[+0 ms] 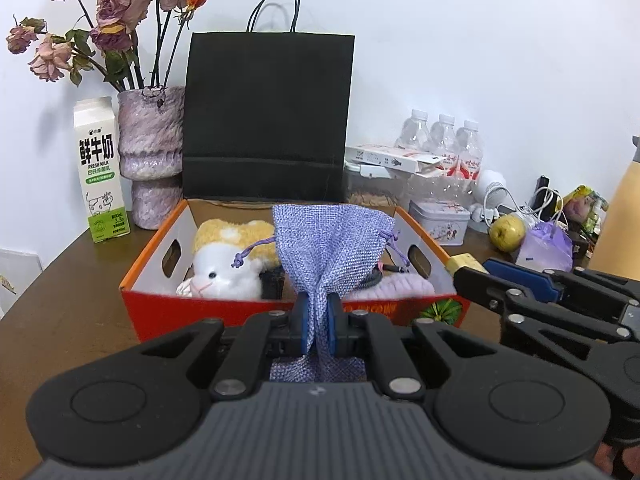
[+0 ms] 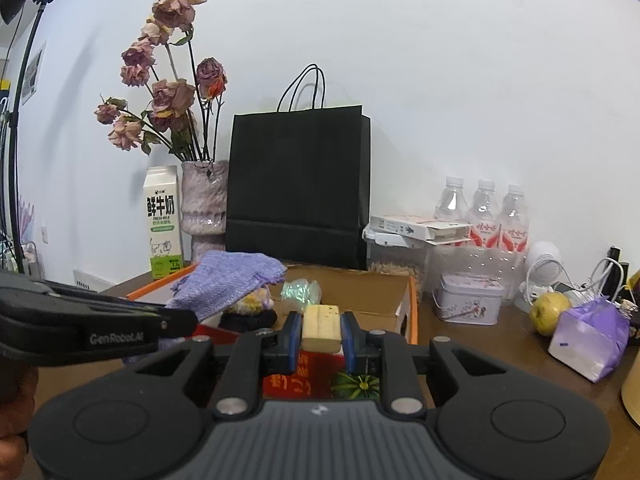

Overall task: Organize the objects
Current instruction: 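Carry the pouch and beige block over the box with both grippers, then lower the pouch and block into the box and open both grippers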

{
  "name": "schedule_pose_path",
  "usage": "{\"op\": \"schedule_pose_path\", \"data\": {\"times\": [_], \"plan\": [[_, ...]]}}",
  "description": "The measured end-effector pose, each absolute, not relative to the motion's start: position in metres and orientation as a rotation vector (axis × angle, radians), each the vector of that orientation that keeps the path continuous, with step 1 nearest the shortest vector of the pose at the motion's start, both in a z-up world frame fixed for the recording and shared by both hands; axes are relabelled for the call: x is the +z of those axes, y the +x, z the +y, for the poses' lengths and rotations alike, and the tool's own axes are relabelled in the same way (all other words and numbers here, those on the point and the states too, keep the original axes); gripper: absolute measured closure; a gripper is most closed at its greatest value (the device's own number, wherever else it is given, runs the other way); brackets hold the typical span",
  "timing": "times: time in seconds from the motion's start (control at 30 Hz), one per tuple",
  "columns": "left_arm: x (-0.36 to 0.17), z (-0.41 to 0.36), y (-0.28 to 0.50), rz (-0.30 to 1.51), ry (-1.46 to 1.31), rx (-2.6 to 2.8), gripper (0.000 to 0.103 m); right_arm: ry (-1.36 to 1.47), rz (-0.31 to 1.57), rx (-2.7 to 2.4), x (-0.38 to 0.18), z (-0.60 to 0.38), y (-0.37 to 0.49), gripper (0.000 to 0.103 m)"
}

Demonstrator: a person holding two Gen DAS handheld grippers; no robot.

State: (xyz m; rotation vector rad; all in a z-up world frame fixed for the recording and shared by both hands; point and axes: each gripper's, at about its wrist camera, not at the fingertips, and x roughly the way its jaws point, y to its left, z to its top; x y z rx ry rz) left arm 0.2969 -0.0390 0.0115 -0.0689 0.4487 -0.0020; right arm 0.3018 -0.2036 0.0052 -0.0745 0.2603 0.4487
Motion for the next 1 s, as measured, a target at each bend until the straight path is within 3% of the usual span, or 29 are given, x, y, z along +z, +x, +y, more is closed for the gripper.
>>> {"op": "schedule_pose_path", "data": {"times": [1.0], "plan": [[0.013, -0.024, 0.407, 0.420, -0.045, -0.025, 0.094, -0.085, 0.257, 0.462, -0.002, -0.163, 0.411, 0.083]]}}
